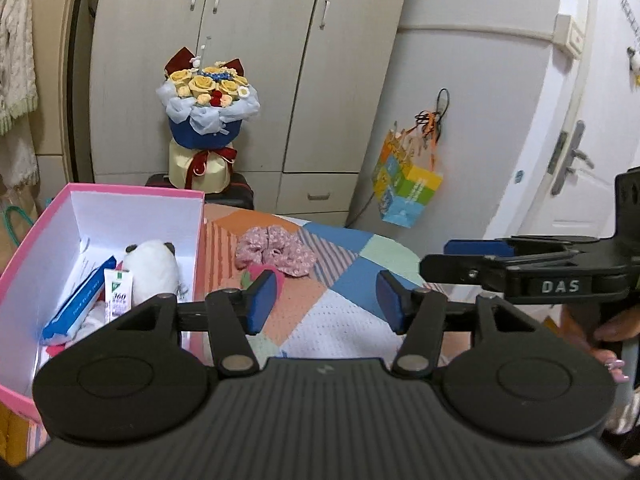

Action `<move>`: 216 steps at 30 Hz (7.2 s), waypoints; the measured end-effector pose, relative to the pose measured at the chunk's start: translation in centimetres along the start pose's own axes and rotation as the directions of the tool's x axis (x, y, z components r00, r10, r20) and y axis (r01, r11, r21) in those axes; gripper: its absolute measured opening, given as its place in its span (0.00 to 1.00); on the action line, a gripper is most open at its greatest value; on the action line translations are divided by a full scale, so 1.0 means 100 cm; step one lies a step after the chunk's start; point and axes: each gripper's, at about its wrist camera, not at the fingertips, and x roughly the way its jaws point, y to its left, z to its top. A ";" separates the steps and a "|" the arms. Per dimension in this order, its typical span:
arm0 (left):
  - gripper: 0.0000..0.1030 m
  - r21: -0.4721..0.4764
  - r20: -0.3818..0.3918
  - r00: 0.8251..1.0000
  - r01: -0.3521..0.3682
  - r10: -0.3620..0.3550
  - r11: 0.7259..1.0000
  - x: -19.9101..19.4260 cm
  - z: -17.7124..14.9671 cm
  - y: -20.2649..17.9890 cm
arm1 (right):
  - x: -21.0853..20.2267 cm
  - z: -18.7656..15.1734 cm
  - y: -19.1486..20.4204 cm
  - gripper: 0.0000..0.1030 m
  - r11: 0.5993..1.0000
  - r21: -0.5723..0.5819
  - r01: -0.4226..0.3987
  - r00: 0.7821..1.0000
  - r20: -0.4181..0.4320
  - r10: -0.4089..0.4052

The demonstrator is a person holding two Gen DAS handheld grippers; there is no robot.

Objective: Organize soft objects

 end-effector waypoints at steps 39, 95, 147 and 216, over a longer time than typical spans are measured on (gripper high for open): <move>0.57 0.017 -0.151 0.897 -0.418 0.416 0.908 0.209 -0.041 0.011 | 0.267 0.022 -0.100 0.92 0.984 -0.070 -0.161 0.953 -0.269 0.137; 0.29 0.020 -0.197 0.980 0.026 -0.021 0.999 0.002 -0.082 -0.018 | 0.015 -0.094 0.024 0.13 0.988 -0.119 0.097 0.976 -0.181 -0.118; 0.30 0.024 -0.215 0.955 -0.202 0.203 0.979 0.035 0.025 0.204 | 0.223 0.052 0.168 0.14 0.959 -0.268 -0.097 0.983 -0.174 0.051; 1.00 0.208 -0.163 0.933 -0.285 0.320 0.936 -0.118 -0.014 0.054 | -0.010 -0.031 0.165 1.00 0.899 -0.063 0.433 0.900 -0.037 -0.435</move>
